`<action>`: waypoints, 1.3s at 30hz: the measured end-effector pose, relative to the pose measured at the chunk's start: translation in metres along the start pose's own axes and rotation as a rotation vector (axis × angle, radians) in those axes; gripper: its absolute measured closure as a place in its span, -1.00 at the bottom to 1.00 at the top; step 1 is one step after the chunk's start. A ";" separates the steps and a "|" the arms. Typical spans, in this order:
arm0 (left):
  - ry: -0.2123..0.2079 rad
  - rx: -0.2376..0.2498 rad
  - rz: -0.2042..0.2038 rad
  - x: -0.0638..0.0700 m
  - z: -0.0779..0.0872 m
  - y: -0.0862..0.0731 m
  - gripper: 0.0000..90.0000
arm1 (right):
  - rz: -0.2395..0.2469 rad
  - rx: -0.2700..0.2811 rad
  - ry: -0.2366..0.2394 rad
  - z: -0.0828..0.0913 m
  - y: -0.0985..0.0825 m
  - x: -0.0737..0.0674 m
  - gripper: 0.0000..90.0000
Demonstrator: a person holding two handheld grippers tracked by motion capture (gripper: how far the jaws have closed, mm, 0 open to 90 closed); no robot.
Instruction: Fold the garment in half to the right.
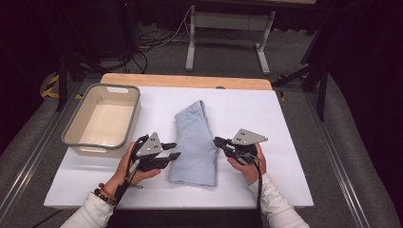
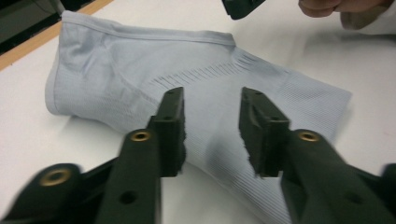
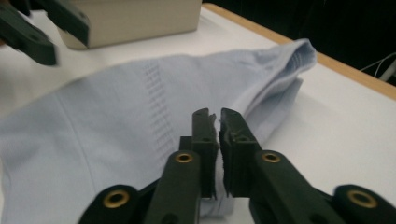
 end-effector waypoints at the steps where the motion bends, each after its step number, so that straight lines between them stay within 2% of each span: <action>1: 0.003 -0.003 -0.001 -0.003 -0.004 0.000 0.52 | -0.002 0.004 0.005 -0.002 0.004 0.000 0.96; 5: 0.021 -0.008 0.011 -0.015 -0.018 0.001 0.62 | 0.040 -0.002 0.006 -0.016 0.017 -0.007 0.99; 8: 0.020 -0.024 0.010 -0.021 -0.028 -0.001 0.71 | 0.075 -0.007 0.029 -0.034 0.027 -0.015 0.99; 11: 0.014 -0.033 0.024 -0.024 -0.033 -0.004 0.74 | 0.098 -0.026 0.041 -0.047 0.029 -0.020 0.99; 13: 0.018 -0.043 0.021 -0.024 -0.035 -0.005 0.78 | 0.095 -0.050 0.053 -0.058 0.026 -0.022 0.99; 15: 0.033 -0.102 -0.023 -0.018 -0.046 -0.013 0.78 | 0.111 -0.109 0.053 -0.068 0.018 -0.024 0.99; 17: 0.027 -0.128 -0.039 -0.014 -0.051 -0.016 0.79 | 0.107 -0.137 0.062 -0.074 0.012 -0.025 0.99; 19: 0.042 -0.155 -0.068 -0.009 -0.059 -0.020 0.79 | 0.115 -0.170 0.062 -0.077 0.005 -0.026 0.99; 22: 0.020 -0.154 -0.047 -0.009 -0.061 -0.021 0.83 | 0.139 -0.211 0.052 -0.081 -0.005 -0.029 1.00; 24: -0.025 -0.135 0.020 -0.014 -0.061 -0.024 0.85 | 0.133 -0.213 0.054 -0.080 -0.007 -0.029 1.00; 26: -0.054 -0.119 0.061 -0.016 -0.061 -0.026 0.86 | 0.113 -0.207 0.059 -0.079 -0.009 -0.029 1.00; 28: -0.059 -0.117 0.065 -0.016 -0.061 -0.026 0.87 | 0.103 -0.204 0.064 -0.078 -0.011 -0.028 1.00; 29: -0.052 -0.121 0.060 -0.015 -0.061 -0.026 0.88 | 0.082 -0.200 0.072 -0.078 -0.012 -0.027 1.00; 32: -0.061 -0.126 0.066 -0.015 -0.060 -0.027 0.89 | 0.100 -0.206 0.067 -0.077 -0.013 -0.027 1.00; 35: -0.051 -0.124 0.060 -0.014 -0.058 -0.025 0.88 | 0.093 -0.196 0.064 -0.077 -0.013 -0.027 1.00; 36: -0.051 -0.116 0.044 -0.012 -0.057 -0.023 0.86 | 0.090 -0.191 0.064 -0.076 -0.012 -0.027 1.00; 39: -0.035 -0.091 0.031 -0.012 -0.052 -0.019 0.83 | 0.086 -0.183 0.063 -0.072 -0.008 -0.026 1.00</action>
Point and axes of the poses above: each handheld gripper's, and its own axes: z roughly backward along the jaws, y roughly out of its top, x roughly to its right, the point moved 6 cm from there along -z, roughly forward along the jaws, and after that the axes turned 10 degrees about z, right-handed, at the moved point
